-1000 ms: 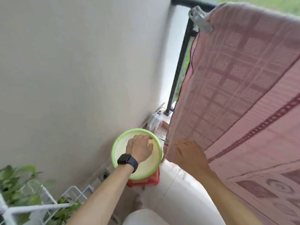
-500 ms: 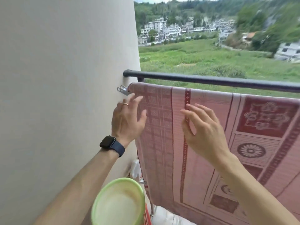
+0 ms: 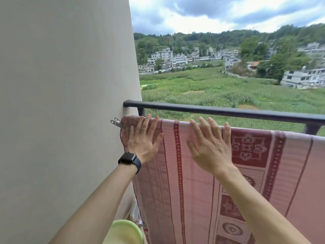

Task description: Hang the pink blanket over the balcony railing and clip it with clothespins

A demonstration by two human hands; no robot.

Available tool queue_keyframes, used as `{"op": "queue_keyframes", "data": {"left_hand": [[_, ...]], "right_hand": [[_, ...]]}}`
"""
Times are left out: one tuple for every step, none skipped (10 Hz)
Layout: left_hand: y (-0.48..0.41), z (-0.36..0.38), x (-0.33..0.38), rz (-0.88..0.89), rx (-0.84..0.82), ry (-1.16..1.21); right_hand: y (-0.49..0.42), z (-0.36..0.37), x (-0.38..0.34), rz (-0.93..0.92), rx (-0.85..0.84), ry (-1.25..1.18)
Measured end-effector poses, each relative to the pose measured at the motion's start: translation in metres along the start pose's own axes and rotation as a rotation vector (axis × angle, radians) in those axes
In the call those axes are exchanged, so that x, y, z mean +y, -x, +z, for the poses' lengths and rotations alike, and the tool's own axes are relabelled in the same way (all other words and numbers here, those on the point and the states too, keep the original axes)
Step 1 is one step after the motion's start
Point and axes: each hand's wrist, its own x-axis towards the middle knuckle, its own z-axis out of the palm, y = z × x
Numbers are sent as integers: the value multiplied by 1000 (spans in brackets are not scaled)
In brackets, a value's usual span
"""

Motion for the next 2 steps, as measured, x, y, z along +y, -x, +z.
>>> {"op": "queue_keyframes", "data": {"left_hand": [[-2,-3,6,-11,-4,13],[-2,-7,12,-3,-21,-4]], "right_hand": [[-2,-4,-2,5,-27,-11],[-8,-27,6,-5,-112,-101]]}}
